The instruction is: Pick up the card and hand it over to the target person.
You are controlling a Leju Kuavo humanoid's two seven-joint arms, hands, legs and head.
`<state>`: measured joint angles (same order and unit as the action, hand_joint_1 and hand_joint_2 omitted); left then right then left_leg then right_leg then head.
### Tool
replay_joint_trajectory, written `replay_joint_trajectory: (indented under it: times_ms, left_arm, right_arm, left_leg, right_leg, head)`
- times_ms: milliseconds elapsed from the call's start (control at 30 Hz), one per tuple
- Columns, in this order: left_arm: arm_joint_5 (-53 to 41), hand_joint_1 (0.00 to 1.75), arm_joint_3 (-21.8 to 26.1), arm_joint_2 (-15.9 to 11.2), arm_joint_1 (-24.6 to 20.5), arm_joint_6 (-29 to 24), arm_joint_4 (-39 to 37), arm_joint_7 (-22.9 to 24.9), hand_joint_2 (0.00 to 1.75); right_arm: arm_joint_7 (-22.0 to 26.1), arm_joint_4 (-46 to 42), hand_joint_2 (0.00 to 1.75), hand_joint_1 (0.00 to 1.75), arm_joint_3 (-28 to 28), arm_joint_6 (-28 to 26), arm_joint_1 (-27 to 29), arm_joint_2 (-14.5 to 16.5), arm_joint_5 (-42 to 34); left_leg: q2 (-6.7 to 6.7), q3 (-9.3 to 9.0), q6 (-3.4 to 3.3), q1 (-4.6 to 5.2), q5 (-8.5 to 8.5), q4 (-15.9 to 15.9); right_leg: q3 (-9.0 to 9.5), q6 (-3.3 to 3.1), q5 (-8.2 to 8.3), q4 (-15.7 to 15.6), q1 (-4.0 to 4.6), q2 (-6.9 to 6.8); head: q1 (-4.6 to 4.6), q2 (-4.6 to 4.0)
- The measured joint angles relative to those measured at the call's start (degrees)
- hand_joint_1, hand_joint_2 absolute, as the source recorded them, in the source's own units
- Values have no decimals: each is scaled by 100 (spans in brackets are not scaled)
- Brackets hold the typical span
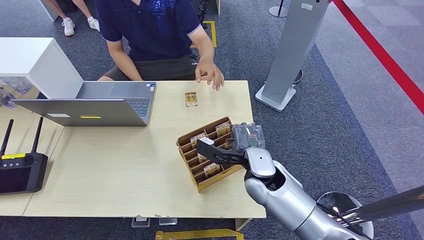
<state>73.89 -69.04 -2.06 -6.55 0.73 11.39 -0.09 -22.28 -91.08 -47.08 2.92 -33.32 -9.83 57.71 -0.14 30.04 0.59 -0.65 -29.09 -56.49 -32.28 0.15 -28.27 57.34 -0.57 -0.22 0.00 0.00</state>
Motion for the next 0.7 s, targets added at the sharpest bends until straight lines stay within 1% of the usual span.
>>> replay_joint_trajectory:
  times_ms: [167, 267, 333, 400, 633, 700]
  left_arm:
    - [-2, 0, -1, 16, 2, -29, -2, 2, 0]
    - [6, 0, 5, 16, 2, -40, -4, 9, 0]
    - [9, 0, 7, 14, 1, -45, -6, 24, 0]
    - [-1, 0, -7, 10, -2, -53, -6, 51, 0]
    - [-149, 0, -180, 5, -45, -53, 2, 145, 0]
    - [-160, 0, -202, 8, -70, -57, 1, 162, 0]
  right_arm:
    - [-64, -682, 175, 152, 216, -10, -1, -140, 80]
    - [-66, -800, 175, 152, 270, -15, -62, -153, 66]
    - [-1, -689, 175, 152, 290, -111, -116, -90, -31]
    - [136, -306, 175, 152, 272, -295, -243, 63, -200]
    - [661, 2329, 175, 152, -60, -1043, -1114, 943, -439]
    - [787, 2887, 175, 152, -123, -1256, -1265, 1150, -471]
  left_leg:
    - [-5, 0, -1, 0, 0, 0]
    - [-5, -1, 0, 0, 0, 0]
    - [-3, -2, -1, 0, 0, 1]
    - [0, -5, 0, 0, 2, 4]
    - [36, -21, 4, 1, 4, 14]
    - [43, -25, 4, 0, 7, 20]
  right_leg:
    - [1, 1, -1, -1, 0, -5]
    - [2, 1, -1, -1, 0, -5]
    - [2, 0, 0, -1, 0, -3]
    - [4, 0, 2, -4, 0, 0]
    - [9, -3, 13, -8, -1, 37]
    - [11, -4, 18, -12, -1, 43]
  head:
    - [0, 0]
    - [0, 0]
    - [0, 0]
    - [0, 0]
    - [0, 0]
    - [0, 0]
